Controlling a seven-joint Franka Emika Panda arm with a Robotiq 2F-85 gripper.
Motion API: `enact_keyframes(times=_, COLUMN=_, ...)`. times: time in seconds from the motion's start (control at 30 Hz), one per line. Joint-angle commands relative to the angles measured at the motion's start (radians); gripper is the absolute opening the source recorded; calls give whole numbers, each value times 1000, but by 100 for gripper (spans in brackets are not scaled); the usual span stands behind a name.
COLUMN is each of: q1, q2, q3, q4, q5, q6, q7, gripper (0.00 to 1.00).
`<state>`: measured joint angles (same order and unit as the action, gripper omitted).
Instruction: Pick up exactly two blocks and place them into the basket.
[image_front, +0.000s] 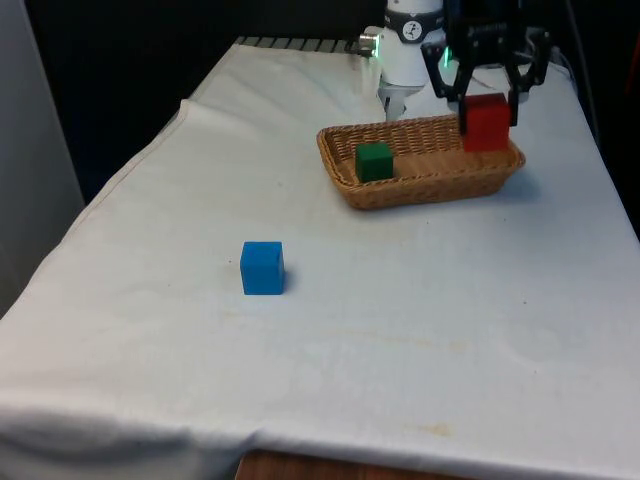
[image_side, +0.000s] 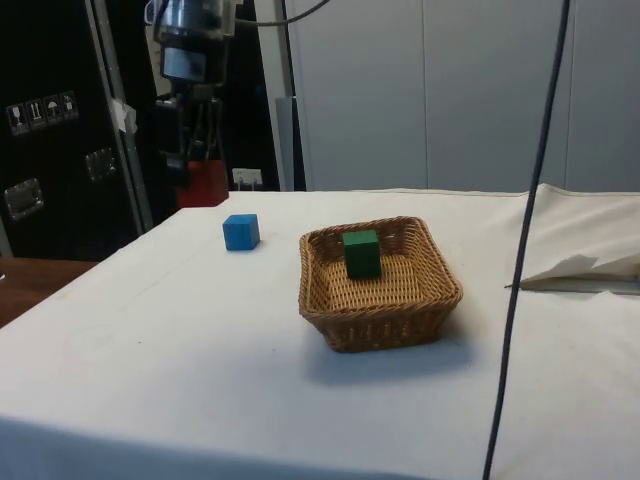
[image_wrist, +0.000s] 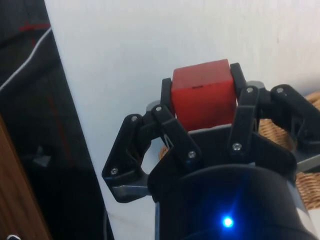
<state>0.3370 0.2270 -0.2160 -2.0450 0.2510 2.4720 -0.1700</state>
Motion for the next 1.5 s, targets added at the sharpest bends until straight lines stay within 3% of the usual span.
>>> enact_keyframes(times=0.0, q1=8, q2=-20, q3=-5, q4=-31, q5=-25, q6=20, q7=19, gripper=1)
enact_keyframes(times=0.13, q1=8, q2=-60, q3=1, q4=-90, q5=-42, q6=40, q7=22, gripper=1)
enact_keyframes(times=0.17, q1=1, q2=-51, q3=6, q4=-75, q5=-21, q6=26, q7=3, gripper=1)
enact_keyframes(times=0.2, q1=7, q2=-67, q3=2, q4=-100, q5=-44, q6=44, q7=22, gripper=1)
enact_keyframes(times=0.43, q1=6, q2=-114, q3=11, q4=-189, q5=-67, q6=90, q7=23, gripper=1)
enact_keyframes(times=0.47, q1=2, q2=-109, q3=16, q4=-179, q5=-44, q6=77, q7=3, gripper=1)
enact_keyframes(times=0.5, q1=6, q2=-118, q3=12, q4=-201, q5=-70, q6=98, q7=23, gripper=1)
enact_keyframes(times=0.73, q1=5, q2=-146, q3=20, q4=-286, q5=-99, q6=158, q7=28, gripper=1)
enact_keyframes(times=0.77, q1=2, q2=-142, q3=26, q4=-278, q5=-69, q6=145, q7=3, gripper=1)
enact_keyframes(times=0.8, q1=5, q2=-148, q3=21, q4=-296, q5=-103, q6=164, q7=29, gripper=1)
enact_keyframes(times=1.03, q1=3, q2=-173, q3=27, q4=-375, q5=-133, q6=219, q7=36, gripper=1)
enact_keyframes(times=1.07, q1=2, q2=-167, q3=33, q4=-358, q5=-97, q6=201, q7=9, gripper=1)
enact_keyframes(times=1.1, q1=3, q2=-176, q3=27, q4=-386, q5=-137, q6=226, q7=36, gripper=1)
enact_keyframes(times=1.33, q1=0, q2=-203, q3=29, q4=-472, q5=-162, q6=289, q7=36, gripper=1)
enact_keyframes(times=1.37, q1=2, q2=-202, q3=34, q4=-460, q5=-125, q6=271, q7=9, gripper=1)
enact_keyframes(times=1.4, q1=0, q2=-206, q3=29, q4=-483, q5=-164, q6=298, q7=35, gripper=1)
enact_keyframes(times=1.47, q1=-1, q2=-213, q3=29, q4=-512, q5=-173, q6=321, q7=36, gripper=1)
